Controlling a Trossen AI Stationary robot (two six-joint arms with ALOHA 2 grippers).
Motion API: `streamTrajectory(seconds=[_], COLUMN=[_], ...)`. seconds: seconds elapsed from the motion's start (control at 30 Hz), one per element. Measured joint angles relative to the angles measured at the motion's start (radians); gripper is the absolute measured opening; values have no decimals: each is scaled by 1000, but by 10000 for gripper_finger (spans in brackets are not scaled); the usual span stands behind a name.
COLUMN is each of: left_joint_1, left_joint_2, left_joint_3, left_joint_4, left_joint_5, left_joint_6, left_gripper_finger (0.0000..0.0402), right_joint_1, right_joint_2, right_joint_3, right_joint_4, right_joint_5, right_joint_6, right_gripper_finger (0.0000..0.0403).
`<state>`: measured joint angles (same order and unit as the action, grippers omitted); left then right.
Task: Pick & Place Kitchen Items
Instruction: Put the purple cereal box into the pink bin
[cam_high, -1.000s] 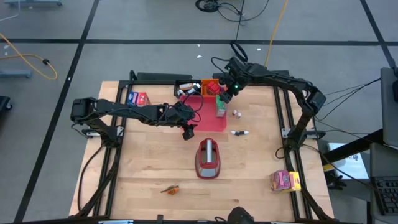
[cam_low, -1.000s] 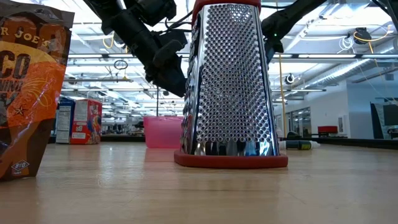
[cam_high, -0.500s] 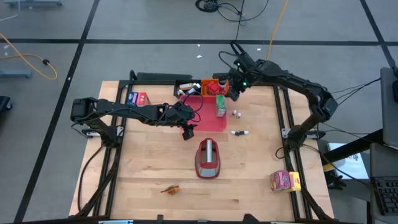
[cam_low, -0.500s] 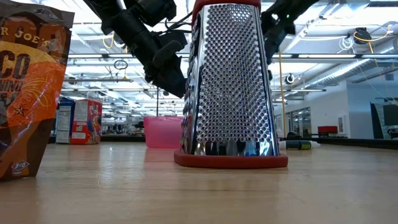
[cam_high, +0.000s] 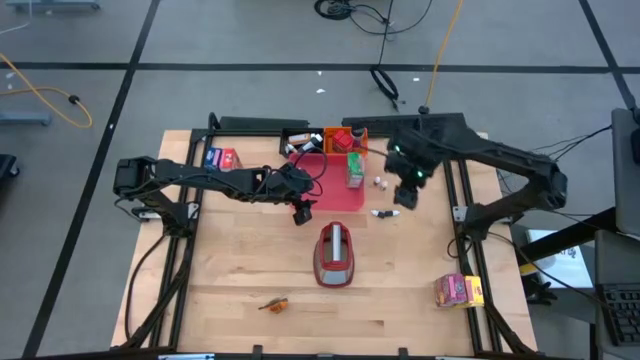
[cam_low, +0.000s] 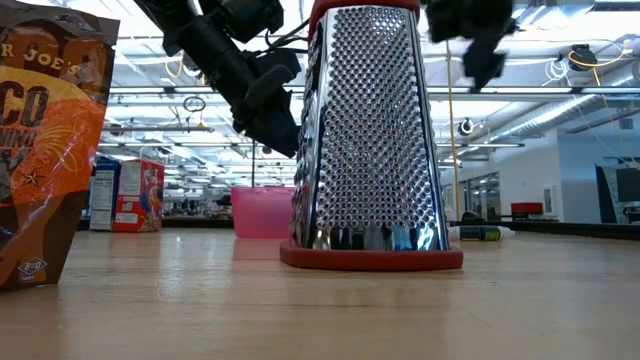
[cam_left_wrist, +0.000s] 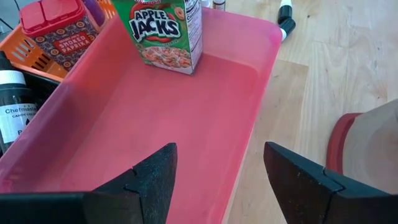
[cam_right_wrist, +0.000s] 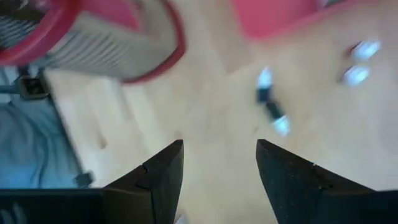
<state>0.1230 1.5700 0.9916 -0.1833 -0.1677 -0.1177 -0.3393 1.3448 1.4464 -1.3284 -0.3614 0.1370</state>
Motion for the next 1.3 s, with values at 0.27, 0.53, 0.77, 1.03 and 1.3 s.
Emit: streamTrajectory(seconds=[0.27, 0.53, 0.77, 1.03, 1.3], left_joint_1=[0, 0, 0, 0, 1], left_joint_2=[0, 0, 0, 0, 0], left_joint_3=[0, 0, 0, 0, 0], left_joint_4=[0, 0, 0, 0, 2], left_joint_5=[0, 0, 0, 0, 0], left_joint_6=[-2, -17, -18, -23, -40], left_gripper_finger=[244, 244, 244, 244, 244], right_joint_1=[290, 570, 727, 831, 909], right_joint_2=[-132, -240, -299, -366, -406], right_joint_3=[0, -103, -268, -469, -566], right_joint_4=[-157, -181, -158, -32, 116], right_joint_5=[128, 175, 147, 31, 16], right_joint_6=[359, 710, 865, 990, 1056], right_gripper_finger=[194, 194, 194, 194, 194])
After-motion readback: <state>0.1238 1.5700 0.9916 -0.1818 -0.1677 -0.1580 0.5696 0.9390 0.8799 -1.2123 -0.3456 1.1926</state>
